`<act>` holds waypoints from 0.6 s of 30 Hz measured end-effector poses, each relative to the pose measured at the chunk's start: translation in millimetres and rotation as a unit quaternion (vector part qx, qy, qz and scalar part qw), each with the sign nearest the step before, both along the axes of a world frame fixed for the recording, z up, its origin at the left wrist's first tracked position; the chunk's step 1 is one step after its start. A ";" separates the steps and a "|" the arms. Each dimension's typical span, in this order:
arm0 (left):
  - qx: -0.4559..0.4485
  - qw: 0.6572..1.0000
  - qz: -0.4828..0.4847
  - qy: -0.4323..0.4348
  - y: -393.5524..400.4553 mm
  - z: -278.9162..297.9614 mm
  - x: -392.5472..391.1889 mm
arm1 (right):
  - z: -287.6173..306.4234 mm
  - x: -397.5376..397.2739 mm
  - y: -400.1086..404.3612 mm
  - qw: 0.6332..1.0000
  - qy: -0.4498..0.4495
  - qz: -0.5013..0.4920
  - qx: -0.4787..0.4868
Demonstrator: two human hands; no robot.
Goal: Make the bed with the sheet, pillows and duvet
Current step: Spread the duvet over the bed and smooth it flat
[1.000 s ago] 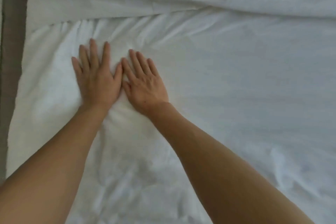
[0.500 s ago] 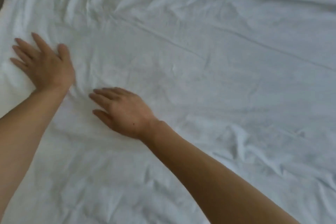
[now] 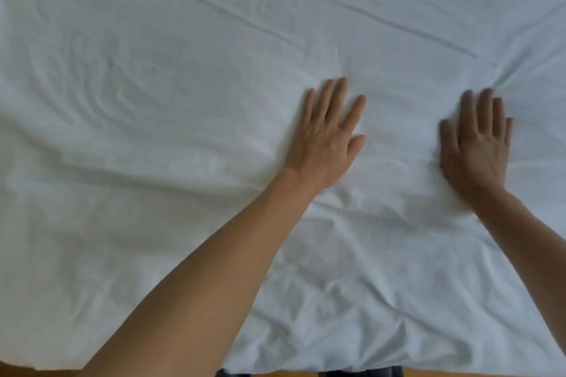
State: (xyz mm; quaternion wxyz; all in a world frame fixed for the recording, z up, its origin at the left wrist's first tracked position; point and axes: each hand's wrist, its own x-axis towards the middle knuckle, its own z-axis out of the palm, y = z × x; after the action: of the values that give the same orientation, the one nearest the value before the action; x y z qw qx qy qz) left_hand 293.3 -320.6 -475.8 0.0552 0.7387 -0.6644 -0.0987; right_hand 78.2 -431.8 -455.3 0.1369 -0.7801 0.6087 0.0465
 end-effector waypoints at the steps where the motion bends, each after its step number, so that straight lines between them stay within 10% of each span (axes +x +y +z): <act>1: -0.004 1.000 0.003 -0.004 9.6 -2.7 7.2 | -5.6 10.2 18.7 1.000 0.000 0.009 0.000; 8: -0.008 0.993 0.108 -0.040 112.2 -10.1 138.7 | -25.9 165.1 151.9 0.988 -0.070 0.138 0.008; 18: 0.091 0.916 0.392 0.000 349.4 14.3 326.5 | -16.7 349.2 422.9 0.880 -0.110 0.446 0.118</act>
State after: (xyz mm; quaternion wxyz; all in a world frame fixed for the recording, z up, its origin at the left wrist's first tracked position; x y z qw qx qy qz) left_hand 619.9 28.9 -461.5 0.0220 0.9416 -0.3100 -0.1297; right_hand 427.5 -8.9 -472.0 0.2592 -0.9471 0.1675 0.0878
